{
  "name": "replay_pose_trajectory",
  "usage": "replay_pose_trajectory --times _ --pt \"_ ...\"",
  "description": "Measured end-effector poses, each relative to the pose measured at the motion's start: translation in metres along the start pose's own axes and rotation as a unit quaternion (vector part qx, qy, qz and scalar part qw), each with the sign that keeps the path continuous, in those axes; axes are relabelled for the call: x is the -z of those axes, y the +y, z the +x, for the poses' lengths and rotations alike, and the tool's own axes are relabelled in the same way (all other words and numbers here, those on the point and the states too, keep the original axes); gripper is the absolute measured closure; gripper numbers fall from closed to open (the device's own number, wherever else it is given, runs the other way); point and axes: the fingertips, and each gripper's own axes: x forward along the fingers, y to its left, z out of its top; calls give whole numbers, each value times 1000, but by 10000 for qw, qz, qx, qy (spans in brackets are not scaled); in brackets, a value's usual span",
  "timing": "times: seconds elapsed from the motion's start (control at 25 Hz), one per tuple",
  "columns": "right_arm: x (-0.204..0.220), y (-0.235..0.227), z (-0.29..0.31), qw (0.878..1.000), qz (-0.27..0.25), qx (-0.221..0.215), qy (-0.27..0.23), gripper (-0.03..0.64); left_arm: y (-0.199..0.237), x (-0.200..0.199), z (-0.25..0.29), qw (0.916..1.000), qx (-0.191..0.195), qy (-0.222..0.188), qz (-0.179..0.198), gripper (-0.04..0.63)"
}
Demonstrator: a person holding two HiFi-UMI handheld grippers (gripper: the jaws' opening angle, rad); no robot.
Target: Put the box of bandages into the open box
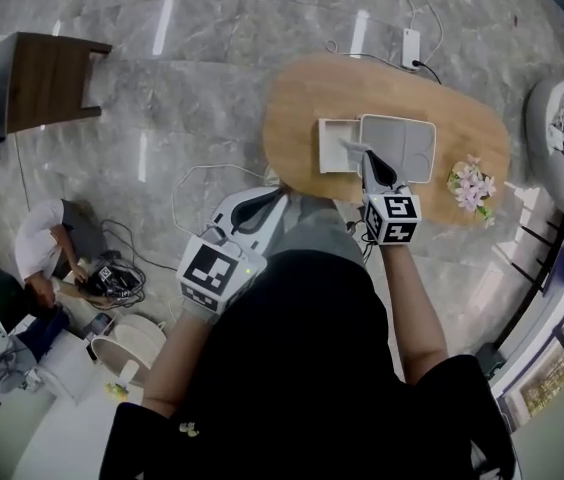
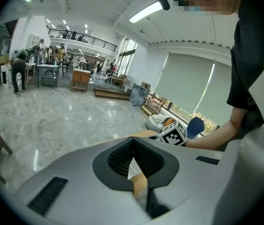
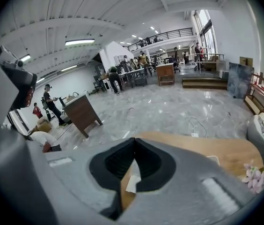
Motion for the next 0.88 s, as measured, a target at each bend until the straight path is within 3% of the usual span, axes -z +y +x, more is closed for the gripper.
replay_pose_trajectory --times 0.56,0.72,0.88 --pt "66 -16 80 9978 42 -129 646 620 -10 35 -9 9962 -690 221 -476 584" --pt "81 -17 103 9963 7 -146 853 620 -11 36 -11 9896 -966 205 -1045 584" --pt "95 -21 122 9949 59 -137 997 620 -10 45 -14 9860 -1109 247 -1221 584"
